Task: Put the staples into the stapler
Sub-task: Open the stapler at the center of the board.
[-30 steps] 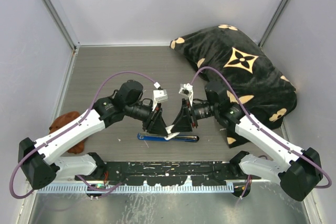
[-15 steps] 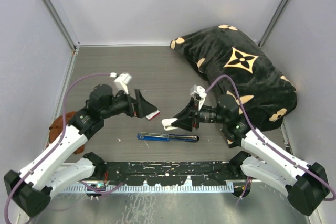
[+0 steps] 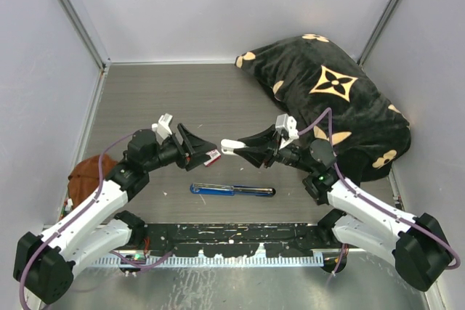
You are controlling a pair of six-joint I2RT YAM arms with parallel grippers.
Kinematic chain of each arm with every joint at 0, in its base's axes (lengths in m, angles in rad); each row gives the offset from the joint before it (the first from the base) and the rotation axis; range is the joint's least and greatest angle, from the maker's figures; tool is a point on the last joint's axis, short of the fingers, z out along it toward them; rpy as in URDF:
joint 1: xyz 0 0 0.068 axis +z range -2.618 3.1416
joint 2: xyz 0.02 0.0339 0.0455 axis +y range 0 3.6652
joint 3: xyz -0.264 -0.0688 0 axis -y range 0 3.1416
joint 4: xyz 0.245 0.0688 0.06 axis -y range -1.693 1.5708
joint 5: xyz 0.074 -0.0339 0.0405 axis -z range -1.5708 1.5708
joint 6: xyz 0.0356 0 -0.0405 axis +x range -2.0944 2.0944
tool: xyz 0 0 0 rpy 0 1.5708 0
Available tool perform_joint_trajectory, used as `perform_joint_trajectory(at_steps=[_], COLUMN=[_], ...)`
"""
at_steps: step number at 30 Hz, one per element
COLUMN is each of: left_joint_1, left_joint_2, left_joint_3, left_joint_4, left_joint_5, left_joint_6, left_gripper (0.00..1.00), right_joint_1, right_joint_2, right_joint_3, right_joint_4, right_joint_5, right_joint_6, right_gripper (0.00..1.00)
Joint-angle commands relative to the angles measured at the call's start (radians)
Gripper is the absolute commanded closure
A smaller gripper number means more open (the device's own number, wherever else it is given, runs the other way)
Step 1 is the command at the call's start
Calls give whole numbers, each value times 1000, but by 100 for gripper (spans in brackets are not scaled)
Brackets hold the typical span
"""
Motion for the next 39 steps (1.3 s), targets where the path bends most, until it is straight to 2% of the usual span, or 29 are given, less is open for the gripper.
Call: perform_joint_trajectory(at_steps=[1, 9, 16, 23, 39], left_joint_1=[5, 7, 5, 5, 5], left_joint_2=[3, 30, 52, 89, 76], left_joint_3=[40, 23, 29, 34, 12], left_joint_4=[137, 223, 236, 277, 355], left_joint_5=[53, 73, 105, 144, 153], left_joint_6=[-69, -115, -114, -117, -142], left_gripper=[29, 33, 45, 53, 55], right_joint_1=[7, 11, 15, 17, 16], right_joint_2=[23, 47, 59, 85, 104], right_joint_3=[25, 36, 36, 46, 35], right_joint_4=[154, 180, 201, 221, 234], right_joint_5=[-14, -42, -31, -29, 3], right_joint_6=[-44, -20, -15, -15, -21], right_gripper=[99, 99, 99, 99, 99])
